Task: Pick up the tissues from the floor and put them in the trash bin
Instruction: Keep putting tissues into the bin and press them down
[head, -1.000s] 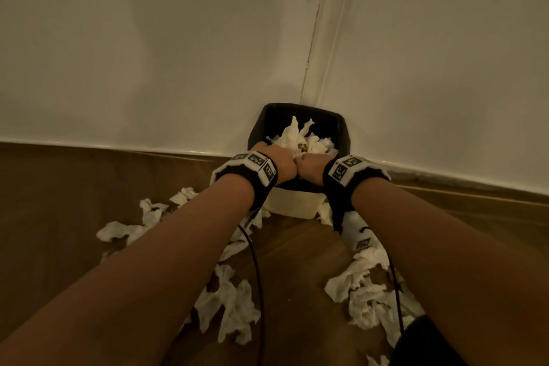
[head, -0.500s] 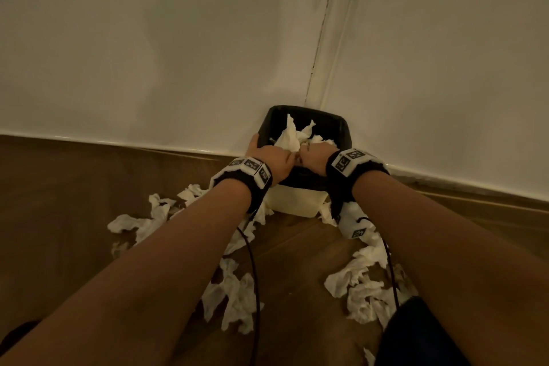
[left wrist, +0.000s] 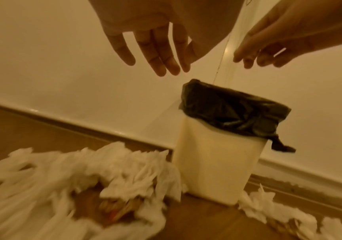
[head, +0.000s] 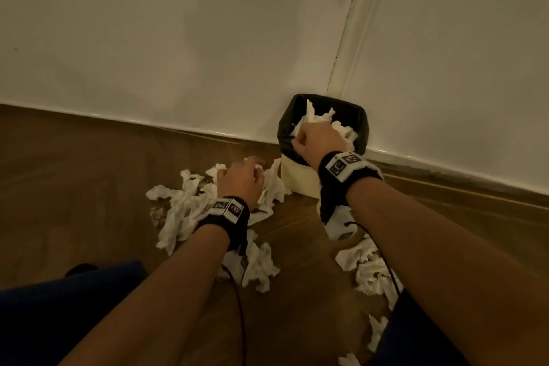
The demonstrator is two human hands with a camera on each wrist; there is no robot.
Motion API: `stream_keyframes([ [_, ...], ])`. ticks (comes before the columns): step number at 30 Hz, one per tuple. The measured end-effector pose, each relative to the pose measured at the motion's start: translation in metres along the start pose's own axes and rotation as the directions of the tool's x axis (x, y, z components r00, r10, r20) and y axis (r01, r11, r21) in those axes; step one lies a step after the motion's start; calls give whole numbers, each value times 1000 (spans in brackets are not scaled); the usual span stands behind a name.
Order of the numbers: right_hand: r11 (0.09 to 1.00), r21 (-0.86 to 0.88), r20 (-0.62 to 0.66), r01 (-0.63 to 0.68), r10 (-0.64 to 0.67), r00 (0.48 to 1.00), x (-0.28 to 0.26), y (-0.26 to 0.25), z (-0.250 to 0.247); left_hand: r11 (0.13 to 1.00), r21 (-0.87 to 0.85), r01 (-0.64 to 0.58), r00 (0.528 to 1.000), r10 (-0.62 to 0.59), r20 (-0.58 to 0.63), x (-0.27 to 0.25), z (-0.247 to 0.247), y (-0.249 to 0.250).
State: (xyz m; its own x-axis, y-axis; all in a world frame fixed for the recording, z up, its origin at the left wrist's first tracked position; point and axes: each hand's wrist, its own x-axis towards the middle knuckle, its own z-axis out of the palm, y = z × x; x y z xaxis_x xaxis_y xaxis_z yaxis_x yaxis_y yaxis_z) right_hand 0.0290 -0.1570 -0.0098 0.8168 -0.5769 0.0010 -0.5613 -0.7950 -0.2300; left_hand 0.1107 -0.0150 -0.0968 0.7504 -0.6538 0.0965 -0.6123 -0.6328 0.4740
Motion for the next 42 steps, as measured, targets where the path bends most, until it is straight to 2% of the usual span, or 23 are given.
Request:
stream_keyframes([
  [2,999,14,24,38,-38,999,-6,-11,14,998,32,46,989,-50,140,-19,10,-8],
  [4,998,40,56,44,-46,997,-10,-18,28,997,68,24,965,-41,258,-40,25,-16],
  [7,991,135,126,-3,-15,992,-16,-25,52,992,118,-52,901,-5,434,-68,55,-25],
  [10,989,146,139,-15,-6,990,-24,-25,80,966,247,-74,831,-77,551,-95,86,-37],
  [12,991,127,171,-32,10,985,-29,-22,98,943,322,-89,848,-98,521,-110,103,-44],
  [14,990,128,218,-61,32,976,-33,-18,112,920,369,-132,879,-64,473,-120,117,-51],
  [16,987,137,252,-84,47,967,-36,-14,123,899,405,-165,890,-41,454,-124,127,-55],
  [19,991,101,290,-93,60,955,-38,-10,135,855,444,-267,854,-3,520,-123,139,-59],
  [24,991,68,353,-117,86,932,-39,-5,149,829,468,-307,803,-39,595,-119,144,-51],
  [30,988,59,417,-142,104,903,-45,0,163,858,443,-258,750,-111,653,-111,130,-43],
  [31,987,62,420,-147,108,901,-46,2,165,880,411,-237,751,-103,653,-107,126,-41],
  [32,984,68,423,-162,119,899,-47,4,166,931,327,-165,770,-86,632,-102,121,-40],
  [34,974,90,421,-207,152,894,-48,7,169,994,109,-8,830,-54,555,-89,110,-40],
  [36,963,104,406,-249,188,894,-50,10,171,992,-66,107,889,-65,454,-73,94,-43],
  [38,951,117,396,-287,220,892,-52,10,175,951,-222,213,917,-116,382,-61,75,-48],
  [40,939,143,413,-313,231,881,-55,4,178,946,-249,207,944,-126,304,-50,56,-52],
  [42,936,186,466,-298,182,866,-58,-4,184,949,-239,207,962,-153,227,-40,40,-60],
])
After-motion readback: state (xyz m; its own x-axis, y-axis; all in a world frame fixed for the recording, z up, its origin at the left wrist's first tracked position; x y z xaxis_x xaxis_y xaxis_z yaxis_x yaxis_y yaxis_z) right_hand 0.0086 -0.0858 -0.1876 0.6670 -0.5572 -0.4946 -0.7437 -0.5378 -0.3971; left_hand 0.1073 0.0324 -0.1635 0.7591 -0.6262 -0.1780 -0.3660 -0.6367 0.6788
